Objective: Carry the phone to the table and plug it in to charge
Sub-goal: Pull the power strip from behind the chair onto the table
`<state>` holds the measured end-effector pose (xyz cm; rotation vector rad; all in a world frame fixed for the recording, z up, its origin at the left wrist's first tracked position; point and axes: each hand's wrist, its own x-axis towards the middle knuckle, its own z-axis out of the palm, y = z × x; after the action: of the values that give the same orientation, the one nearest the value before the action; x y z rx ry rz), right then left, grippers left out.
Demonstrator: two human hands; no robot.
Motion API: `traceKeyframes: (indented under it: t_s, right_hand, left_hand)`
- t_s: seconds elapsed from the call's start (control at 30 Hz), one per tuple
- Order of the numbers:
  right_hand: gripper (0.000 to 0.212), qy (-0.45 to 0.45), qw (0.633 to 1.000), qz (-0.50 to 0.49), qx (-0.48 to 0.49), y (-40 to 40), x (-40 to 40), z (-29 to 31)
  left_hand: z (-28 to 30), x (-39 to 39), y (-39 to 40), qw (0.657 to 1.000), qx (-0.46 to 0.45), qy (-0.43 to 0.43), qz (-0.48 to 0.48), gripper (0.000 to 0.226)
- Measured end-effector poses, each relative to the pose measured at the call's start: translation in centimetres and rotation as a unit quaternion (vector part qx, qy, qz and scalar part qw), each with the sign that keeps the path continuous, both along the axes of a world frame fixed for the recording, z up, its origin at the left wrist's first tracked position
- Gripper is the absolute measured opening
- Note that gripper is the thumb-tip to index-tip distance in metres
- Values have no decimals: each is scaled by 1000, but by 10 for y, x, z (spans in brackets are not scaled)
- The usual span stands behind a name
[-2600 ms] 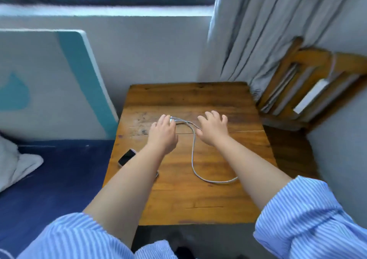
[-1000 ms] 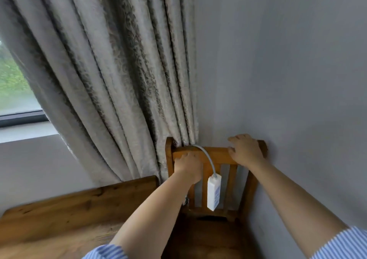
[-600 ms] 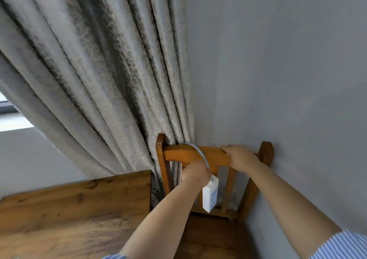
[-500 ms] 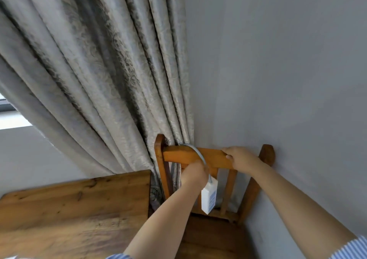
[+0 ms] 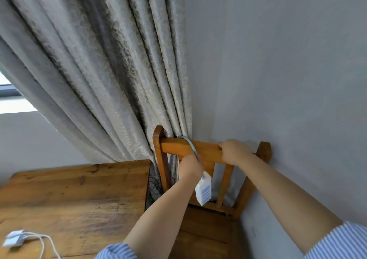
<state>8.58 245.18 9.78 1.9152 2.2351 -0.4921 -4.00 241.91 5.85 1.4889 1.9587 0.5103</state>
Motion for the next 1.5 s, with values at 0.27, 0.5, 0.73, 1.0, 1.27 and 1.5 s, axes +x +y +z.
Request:
traceKeyframes:
  t_s: [0.27, 0.5, 0.73, 1.0, 1.27, 1.5]
  right_hand:
    - [20, -16, 998, 53, 35, 1, -44, 6]
    - [37, 44, 986, 146, 68, 8, -77, 4]
    - [36, 33, 989, 121, 74, 11, -87, 3]
    - [39, 8, 984, 146, 105, 9, -85, -8]
    - [40, 10, 981, 152, 123, 16, -84, -16]
    - [43, 30, 980, 141, 136, 10, -83, -21]
  left_hand:
    - [23, -54, -9, 993, 78, 50, 68, 29]
    - [54, -86, 4, 987, 131, 20, 91, 31]
    - [84, -118, 21, 983, 143, 58, 103, 27]
    - [81, -135, 44, 978, 108, 143, 108, 24]
    - [42, -142, 31, 983, 71, 164, 39, 30]
    - [44, -153, 40, 968, 86, 237, 18, 30]
